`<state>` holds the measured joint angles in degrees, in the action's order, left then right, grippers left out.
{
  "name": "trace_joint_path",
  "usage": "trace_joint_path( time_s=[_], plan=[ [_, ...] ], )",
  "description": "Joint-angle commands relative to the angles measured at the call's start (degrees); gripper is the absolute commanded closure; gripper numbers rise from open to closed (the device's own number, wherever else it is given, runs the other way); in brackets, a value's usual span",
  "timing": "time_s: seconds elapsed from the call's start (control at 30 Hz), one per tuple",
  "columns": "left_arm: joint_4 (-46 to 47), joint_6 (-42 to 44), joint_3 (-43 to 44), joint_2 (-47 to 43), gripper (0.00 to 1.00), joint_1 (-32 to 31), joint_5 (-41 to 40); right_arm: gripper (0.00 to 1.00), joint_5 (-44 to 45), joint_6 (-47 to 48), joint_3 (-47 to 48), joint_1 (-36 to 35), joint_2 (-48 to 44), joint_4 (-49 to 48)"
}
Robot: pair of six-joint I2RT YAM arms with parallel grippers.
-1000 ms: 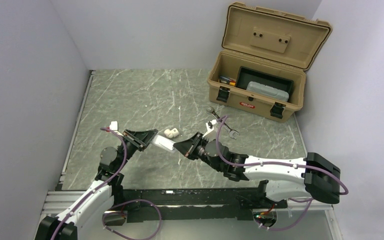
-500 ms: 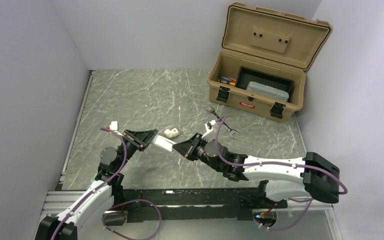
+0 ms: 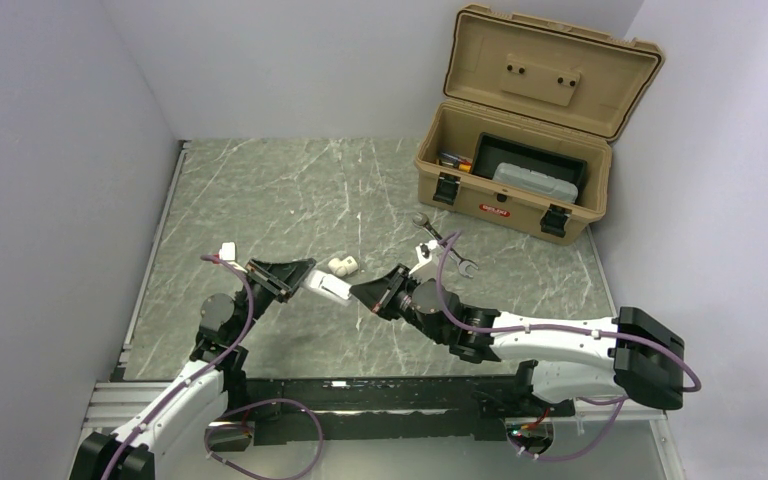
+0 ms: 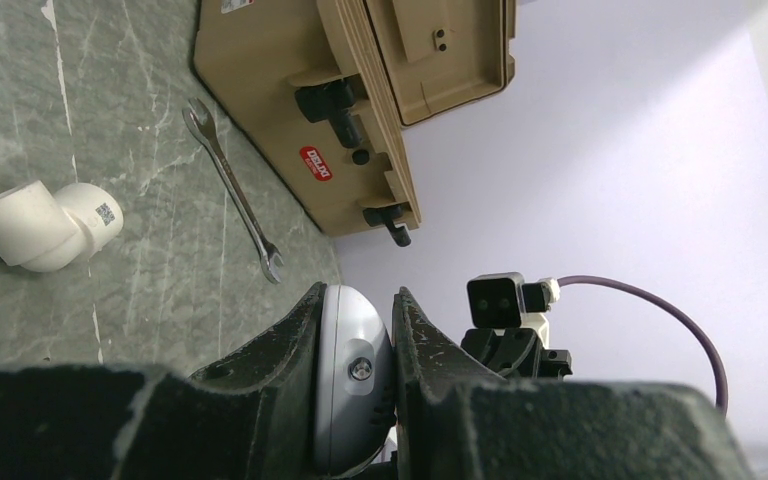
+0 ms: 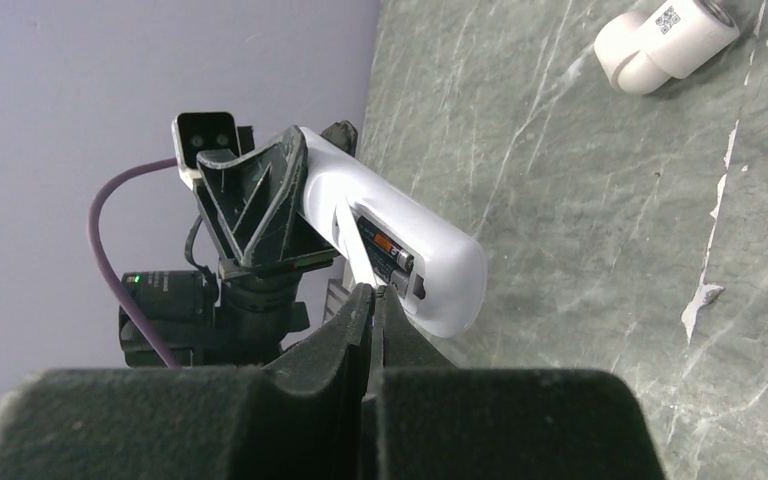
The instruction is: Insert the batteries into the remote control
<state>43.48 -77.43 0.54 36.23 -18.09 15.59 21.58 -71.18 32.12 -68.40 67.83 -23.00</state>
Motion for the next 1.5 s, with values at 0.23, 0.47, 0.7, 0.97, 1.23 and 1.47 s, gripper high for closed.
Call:
trace_joint_path(
  time_s=[0.23,0.47,0.7,0.97,1.23,1.47],
  plan=[
    [4.6,-0.6,-6.7,-0.1,1.00,-0.2,0.8,1.00,-0.7,-0.3,1.7,0.1,1.8,-2.6],
    [4.5,-0.6,-6.9,-0.4,1.00,-0.2,0.8,1.00,-2.4,-0.5,2.1,0.0,1.9,-2.3],
    [4.7,-0.1,-6.9,-0.3,1.00,-0.1,1.0,1.00,-2.3,-1.1,2.9,0.2,1.8,-0.3],
    [5.5,-0.2,-7.0,-0.3,1.00,-0.2,2.3,1.00,-1.6,-1.0,3.8,1.4,1.2,1.7],
    [4.9,-0.4,-7.1,-1.2,1.00,-0.2,3.8,0.98,-2.6,-0.7,4.3,2.5,1.4,1.7],
    [5.1,-0.8,-7.6,-1.3,1.00,-0.2,4.2,0.90,-3.7,-0.4,5.1,2.9,2.4,1.0]
  ],
)
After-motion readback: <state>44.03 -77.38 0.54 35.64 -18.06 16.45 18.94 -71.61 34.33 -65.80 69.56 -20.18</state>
